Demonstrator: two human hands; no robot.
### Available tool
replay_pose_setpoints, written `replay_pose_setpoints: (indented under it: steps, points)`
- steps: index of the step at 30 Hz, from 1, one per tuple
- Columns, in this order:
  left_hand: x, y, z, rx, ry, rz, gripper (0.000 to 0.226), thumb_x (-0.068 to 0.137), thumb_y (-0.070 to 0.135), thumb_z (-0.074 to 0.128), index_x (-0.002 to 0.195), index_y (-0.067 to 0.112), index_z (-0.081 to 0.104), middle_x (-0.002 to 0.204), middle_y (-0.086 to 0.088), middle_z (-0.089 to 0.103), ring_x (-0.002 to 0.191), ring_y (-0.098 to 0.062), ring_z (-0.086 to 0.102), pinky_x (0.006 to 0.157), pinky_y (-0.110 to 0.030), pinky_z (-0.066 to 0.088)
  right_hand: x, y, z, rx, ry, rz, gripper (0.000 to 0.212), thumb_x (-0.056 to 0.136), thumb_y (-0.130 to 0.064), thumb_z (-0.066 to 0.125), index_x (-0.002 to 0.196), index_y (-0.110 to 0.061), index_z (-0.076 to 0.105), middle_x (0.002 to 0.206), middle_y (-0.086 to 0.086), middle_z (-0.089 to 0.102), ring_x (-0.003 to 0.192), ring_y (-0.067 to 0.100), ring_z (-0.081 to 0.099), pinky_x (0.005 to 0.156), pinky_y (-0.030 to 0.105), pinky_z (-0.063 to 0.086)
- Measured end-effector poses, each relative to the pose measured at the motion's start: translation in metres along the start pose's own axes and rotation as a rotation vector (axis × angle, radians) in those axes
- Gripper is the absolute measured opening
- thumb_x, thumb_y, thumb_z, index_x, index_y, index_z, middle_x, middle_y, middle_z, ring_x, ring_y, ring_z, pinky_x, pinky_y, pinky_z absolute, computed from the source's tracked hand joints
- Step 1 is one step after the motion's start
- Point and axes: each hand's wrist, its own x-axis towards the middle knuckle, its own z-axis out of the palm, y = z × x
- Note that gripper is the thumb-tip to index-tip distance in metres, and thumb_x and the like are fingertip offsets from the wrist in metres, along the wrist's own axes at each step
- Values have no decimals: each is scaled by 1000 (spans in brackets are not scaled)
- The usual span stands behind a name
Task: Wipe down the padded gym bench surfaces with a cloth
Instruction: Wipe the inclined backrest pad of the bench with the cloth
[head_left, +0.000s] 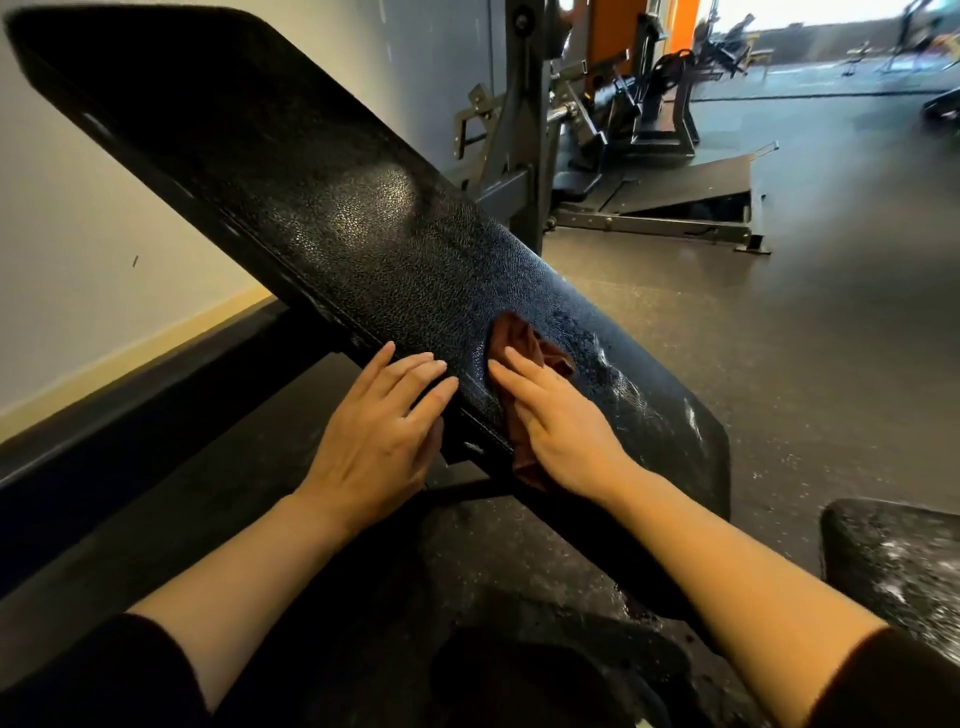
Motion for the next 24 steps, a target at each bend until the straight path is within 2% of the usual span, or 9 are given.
replay_pose_setpoints:
  steps: [2, 5, 9, 13, 15, 18, 20, 22, 24]
  points:
    - [8, 3, 2, 1, -7, 27, 34, 91, 19, 46, 116, 5, 65, 123, -13, 61, 120, -28, 52, 115, -45, 24, 16, -1, 0, 7, 23, 9, 47, 101, -16, 38, 147, -26, 34, 157, -6, 21, 145, 17, 19, 114, 22, 13]
    - [12, 2, 3, 0, 14, 36, 33, 92, 18, 47, 114, 5, 66, 121, -12, 62, 119, -27, 53, 115, -45, 25, -4, -7, 9, 38, 63, -13, 45, 100, -21, 36, 145, -24, 39, 155, -5, 27, 143, 19, 25, 115, 24, 16]
    - [4, -12, 2, 10, 43, -7, 33, 92, 16, 49, 118, 4, 64, 124, -13, 61, 121, -28, 53, 113, -48, 28, -24, -12, 12, -18, 11, -127, 55, 94, -37, 19, 146, -29, 36, 156, -9, 26, 143, 19, 26, 116, 27, 18]
    - [2, -18, 0, 34, 34, 8, 33, 91, 15, 51, 120, 5, 63, 126, -15, 60, 122, -30, 53, 112, -49, 29, 28, -5, 3, -59, 8, -47, 47, 102, -21, 33, 148, -31, 30, 158, -10, 19, 144, 21, 21, 117, 29, 17]
    - [3, -20, -1, 41, 45, 0, 33, 91, 15, 50, 120, 6, 63, 126, -15, 60, 122, -30, 53, 113, -48, 28, 35, -11, 6, -22, 44, -6, 47, 102, -19, 35, 147, -28, 33, 158, -8, 21, 144, 21, 21, 114, 25, 15]
    - [-1, -24, -2, 49, 49, -5, 35, 90, 15, 50, 121, 5, 63, 126, -16, 59, 121, -31, 53, 113, -48, 28, 4, -18, 18, -35, 82, -158, 50, 93, -15, 40, 143, -22, 43, 153, -2, 33, 139, 26, 33, 114, 29, 23]
    - [-3, -25, 0, 45, 49, 0, 36, 90, 15, 51, 122, 5, 62, 126, -16, 59, 122, -31, 52, 113, -48, 27, -11, -14, 21, -75, 37, -286, 54, 90, -10, 46, 142, -22, 44, 152, -1, 36, 137, 28, 36, 114, 32, 26]
    - [-2, -24, 1, 35, 48, 0, 35, 90, 15, 52, 122, 5, 62, 126, -16, 59, 122, -30, 51, 114, -47, 26, 0, -4, 14, -66, 28, -301, 53, 91, -10, 45, 142, -23, 43, 152, 0, 36, 137, 25, 36, 115, 23, 20]
    - [-3, -25, -1, 39, 39, 6, 36, 89, 13, 54, 122, 5, 62, 127, -15, 59, 122, -30, 51, 115, -46, 25, 20, -1, 6, -12, 38, -188, 49, 96, -12, 40, 143, -24, 42, 153, -3, 32, 140, 20, 31, 113, 17, 14]
